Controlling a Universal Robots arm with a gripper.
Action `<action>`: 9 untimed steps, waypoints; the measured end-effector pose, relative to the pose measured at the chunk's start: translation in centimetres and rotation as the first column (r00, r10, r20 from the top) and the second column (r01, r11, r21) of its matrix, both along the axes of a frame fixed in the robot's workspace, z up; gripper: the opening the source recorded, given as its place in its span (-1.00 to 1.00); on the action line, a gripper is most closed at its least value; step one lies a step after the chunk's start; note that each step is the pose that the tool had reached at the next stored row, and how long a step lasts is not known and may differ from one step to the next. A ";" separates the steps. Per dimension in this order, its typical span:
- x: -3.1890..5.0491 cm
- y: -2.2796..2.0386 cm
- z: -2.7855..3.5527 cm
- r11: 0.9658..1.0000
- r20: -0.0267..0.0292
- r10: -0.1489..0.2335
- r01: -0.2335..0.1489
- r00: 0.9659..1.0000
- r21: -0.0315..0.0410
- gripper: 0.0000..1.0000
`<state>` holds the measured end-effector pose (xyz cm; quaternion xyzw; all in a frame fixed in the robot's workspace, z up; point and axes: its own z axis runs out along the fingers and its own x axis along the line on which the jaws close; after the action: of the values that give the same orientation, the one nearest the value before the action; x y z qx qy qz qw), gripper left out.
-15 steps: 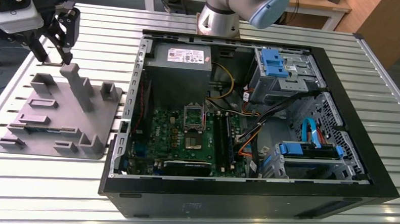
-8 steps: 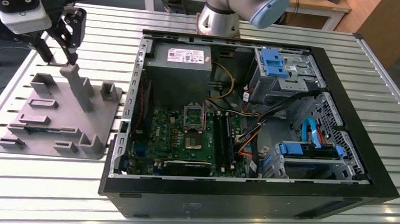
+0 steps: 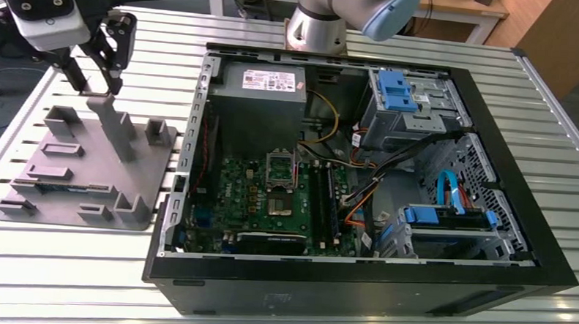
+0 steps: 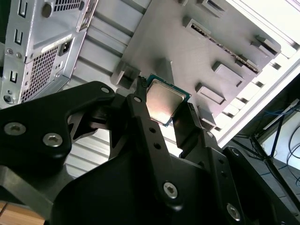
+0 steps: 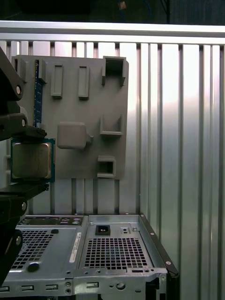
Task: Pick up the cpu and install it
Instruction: 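Pick up the cpu and move it towards the insertion slot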
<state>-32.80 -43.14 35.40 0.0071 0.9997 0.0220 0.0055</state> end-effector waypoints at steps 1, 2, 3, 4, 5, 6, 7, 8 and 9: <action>0.18 0.00 0.00 1.000 0.000 0.000 0.000 1.000 0.000 -0.06; 0.37 0.00 0.00 1.000 0.000 0.000 0.000 1.000 0.000 -0.06; 0.56 0.00 0.00 1.000 0.000 0.000 0.000 1.000 0.000 -0.06; 0.75 0.00 0.00 1.000 0.000 0.000 0.000 1.000 0.000 -0.06; 0.94 0.00 -0.01 1.000 0.000 0.000 0.000 1.000 0.000 -0.06; 1.14 0.00 -0.01 1.000 0.000 0.000 0.000 1.000 0.000 -0.06; 1.35 0.00 -0.02 1.000 0.000 0.000 0.000 1.000 0.000 -0.06; 1.57 0.00 -0.02 1.000 0.000 0.000 0.000 1.000 0.000 -0.06; 1.81 0.00 -0.02 1.000 0.000 0.000 0.000 1.000 0.000 -0.06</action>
<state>-30.99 -43.14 35.37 0.0071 0.9997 0.0220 0.0055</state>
